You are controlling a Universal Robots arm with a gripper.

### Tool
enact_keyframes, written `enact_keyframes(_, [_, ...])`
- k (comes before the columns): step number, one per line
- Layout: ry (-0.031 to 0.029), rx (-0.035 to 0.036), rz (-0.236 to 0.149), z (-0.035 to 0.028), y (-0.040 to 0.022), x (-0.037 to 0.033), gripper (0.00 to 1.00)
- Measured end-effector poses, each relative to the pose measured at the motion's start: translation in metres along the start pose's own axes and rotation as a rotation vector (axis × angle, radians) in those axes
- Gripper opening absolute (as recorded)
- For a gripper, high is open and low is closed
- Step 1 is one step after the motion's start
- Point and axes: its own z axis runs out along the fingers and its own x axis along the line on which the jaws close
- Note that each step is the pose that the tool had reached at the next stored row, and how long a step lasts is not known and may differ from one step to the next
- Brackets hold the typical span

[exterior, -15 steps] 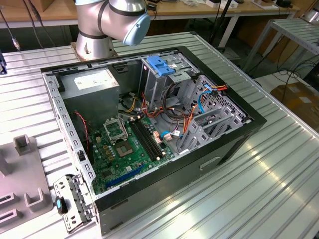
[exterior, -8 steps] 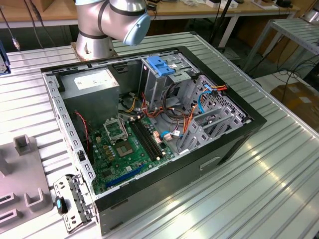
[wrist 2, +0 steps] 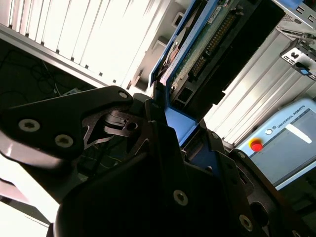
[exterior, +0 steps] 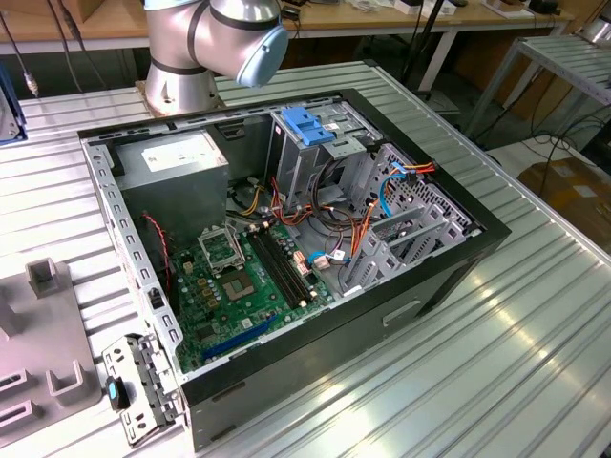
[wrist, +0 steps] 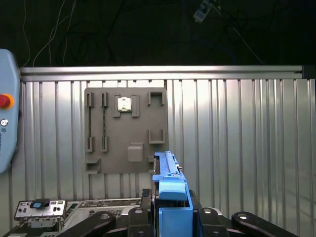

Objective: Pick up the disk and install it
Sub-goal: 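Pick up the disk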

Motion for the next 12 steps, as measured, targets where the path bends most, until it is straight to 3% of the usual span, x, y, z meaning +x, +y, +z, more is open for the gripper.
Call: enact_keyframes(12, [0.0000,0.0000,0.000,-0.0002,-0.0091,0.0005,0.37])
